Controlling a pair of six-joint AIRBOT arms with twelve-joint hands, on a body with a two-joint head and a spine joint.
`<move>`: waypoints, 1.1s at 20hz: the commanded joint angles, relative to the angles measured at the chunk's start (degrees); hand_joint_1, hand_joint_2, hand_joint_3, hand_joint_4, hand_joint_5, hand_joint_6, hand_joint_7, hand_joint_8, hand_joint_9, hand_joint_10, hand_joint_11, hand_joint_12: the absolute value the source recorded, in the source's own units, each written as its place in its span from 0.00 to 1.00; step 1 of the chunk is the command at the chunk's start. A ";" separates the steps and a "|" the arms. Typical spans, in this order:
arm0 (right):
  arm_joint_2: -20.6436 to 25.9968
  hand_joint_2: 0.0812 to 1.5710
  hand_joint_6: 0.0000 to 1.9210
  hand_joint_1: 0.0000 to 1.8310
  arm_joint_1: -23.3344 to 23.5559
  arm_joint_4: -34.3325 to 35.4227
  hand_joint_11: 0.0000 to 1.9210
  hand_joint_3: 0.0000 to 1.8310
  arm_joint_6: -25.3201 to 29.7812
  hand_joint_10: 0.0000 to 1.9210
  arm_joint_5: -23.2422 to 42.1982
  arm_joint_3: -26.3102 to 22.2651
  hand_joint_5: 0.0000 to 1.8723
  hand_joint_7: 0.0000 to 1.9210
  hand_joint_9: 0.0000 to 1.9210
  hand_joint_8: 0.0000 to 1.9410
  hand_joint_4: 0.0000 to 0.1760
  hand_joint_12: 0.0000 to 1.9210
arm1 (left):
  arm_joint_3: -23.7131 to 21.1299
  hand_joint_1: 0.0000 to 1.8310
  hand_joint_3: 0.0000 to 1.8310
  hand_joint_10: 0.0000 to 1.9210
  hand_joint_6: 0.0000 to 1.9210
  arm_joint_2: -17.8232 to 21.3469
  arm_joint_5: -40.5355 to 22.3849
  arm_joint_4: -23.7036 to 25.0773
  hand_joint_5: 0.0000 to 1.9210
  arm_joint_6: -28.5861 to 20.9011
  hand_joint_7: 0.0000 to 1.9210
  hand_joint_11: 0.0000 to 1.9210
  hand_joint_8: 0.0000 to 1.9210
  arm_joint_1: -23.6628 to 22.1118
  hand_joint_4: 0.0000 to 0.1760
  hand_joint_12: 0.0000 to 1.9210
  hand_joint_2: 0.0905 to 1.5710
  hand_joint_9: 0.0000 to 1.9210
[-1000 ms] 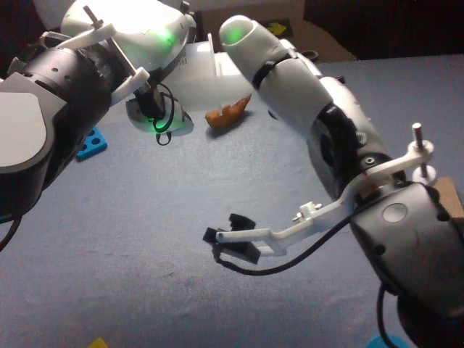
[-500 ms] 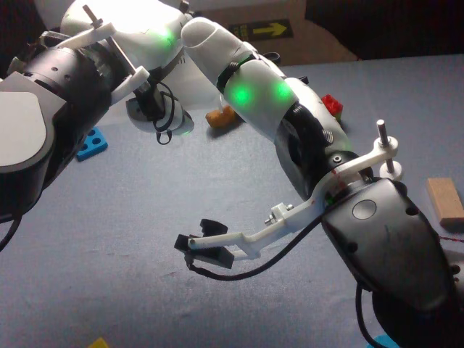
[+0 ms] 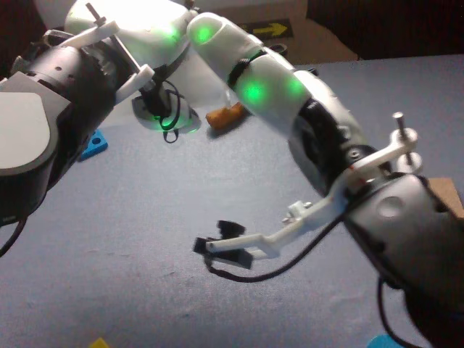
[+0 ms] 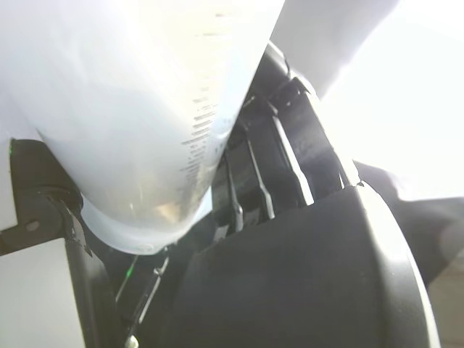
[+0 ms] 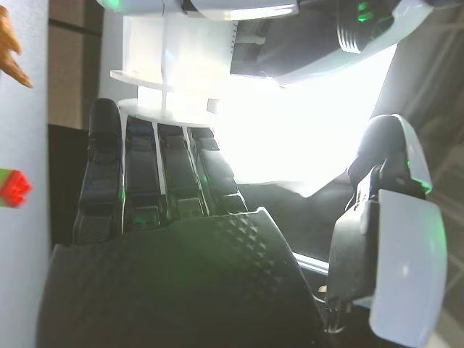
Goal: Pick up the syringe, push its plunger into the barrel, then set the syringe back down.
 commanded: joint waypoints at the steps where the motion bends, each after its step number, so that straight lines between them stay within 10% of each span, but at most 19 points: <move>1: 0.43 0.54 0.00 0.12 0.04 -8.37 0.00 0.00 0.42 0.00 -2.00 -1.51 0.07 0.07 0.07 0.00 0.00 0.31 | -0.67 0.74 0.00 0.79 0.53 -0.44 1.18 5.41 0.43 -1.03 0.41 0.40 0.67 -1.04 0.00 0.77 0.74 0.42; 13: 16.29 0.54 0.00 0.10 -2.39 -16.45 0.00 0.00 -12.03 0.00 6.72 -11.13 0.08 0.08 0.07 0.00 0.00 0.33 | -3.33 0.74 0.00 0.81 0.52 -1.16 3.81 5.42 0.43 -1.74 0.39 0.39 0.71 2.67 0.00 0.79 0.75 0.40; 18: 20.89 0.54 0.00 0.10 0.11 -11.59 0.00 0.00 -42.63 0.00 4.18 -16.30 0.07 0.07 0.07 0.00 0.00 0.33 | -4.53 0.74 0.00 0.80 0.53 -2.79 4.80 5.40 0.42 -3.19 0.40 0.38 0.71 5.32 0.00 0.80 0.75 0.40; 22: 21.94 0.54 0.00 0.11 -0.69 -8.07 0.00 0.00 -51.39 0.00 5.63 -17.05 0.08 0.08 0.07 0.00 0.00 0.36 | -4.38 0.81 0.00 0.76 0.49 -3.67 1.09 5.42 0.44 2.45 0.37 0.36 0.70 6.38 0.00 0.91 0.74 0.39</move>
